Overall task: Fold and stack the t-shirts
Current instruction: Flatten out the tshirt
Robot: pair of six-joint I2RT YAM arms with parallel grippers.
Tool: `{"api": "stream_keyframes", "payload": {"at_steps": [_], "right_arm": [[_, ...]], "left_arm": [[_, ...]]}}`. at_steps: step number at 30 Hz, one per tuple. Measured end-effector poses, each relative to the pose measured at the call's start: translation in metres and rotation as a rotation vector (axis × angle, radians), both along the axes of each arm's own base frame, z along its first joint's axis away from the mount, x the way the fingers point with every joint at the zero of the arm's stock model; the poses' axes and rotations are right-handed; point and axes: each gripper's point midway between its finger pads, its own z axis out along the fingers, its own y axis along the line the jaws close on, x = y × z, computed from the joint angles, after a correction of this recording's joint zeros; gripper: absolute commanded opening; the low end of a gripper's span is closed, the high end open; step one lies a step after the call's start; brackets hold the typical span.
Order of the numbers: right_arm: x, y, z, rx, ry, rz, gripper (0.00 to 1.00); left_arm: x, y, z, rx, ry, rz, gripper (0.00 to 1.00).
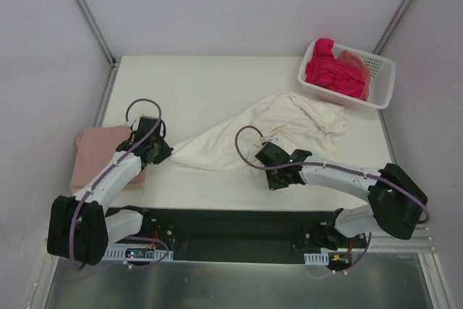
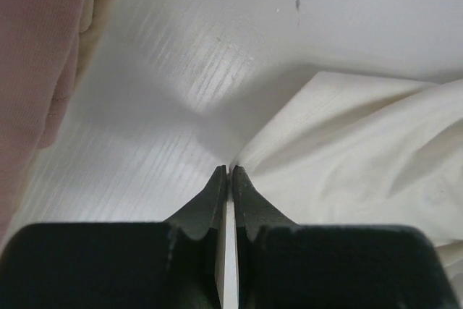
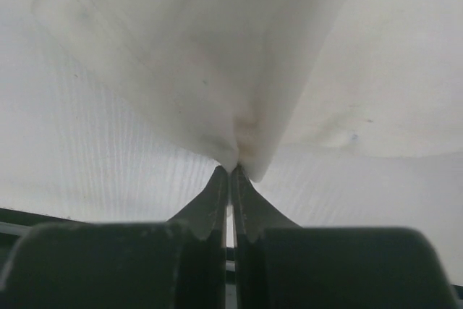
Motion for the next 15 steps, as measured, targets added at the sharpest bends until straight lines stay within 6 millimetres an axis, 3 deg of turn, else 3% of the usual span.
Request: {"api": "stream_keyframes", "payload": {"at_steps": [2, 4, 6, 10, 12, 15], "right_arm": [[0.005, -0.008, 0.013, -0.013, -0.048, 0.007, 0.0], [0.015, -0.014, 0.046, 0.003, -0.145, 0.008, 0.0], [0.032, -0.018, 0.099, 0.063, -0.3, -0.013, 0.0], [0.053, -0.045, 0.234, 0.244, -0.658, -0.124, 0.0], [0.045, -0.072, 0.299, 0.362, -0.817, -0.174, 0.0], [0.024, -0.107, 0.369, 0.498, -0.975, -0.186, 0.0]], "left_arm": [[0.001, -0.003, 0.019, -0.01, -0.055, -0.012, 0.0], [0.004, -0.008, 0.051, -0.03, -0.15, -0.027, 0.0], [0.009, -0.013, 0.1, -0.062, -0.292, -0.043, 0.0], [0.008, -0.017, 0.212, -0.128, -0.592, -0.068, 0.0], [-0.001, -0.018, 0.265, -0.16, -0.714, -0.086, 0.0], [-0.02, -0.019, 0.337, -0.205, -0.859, -0.117, 0.0]]}}
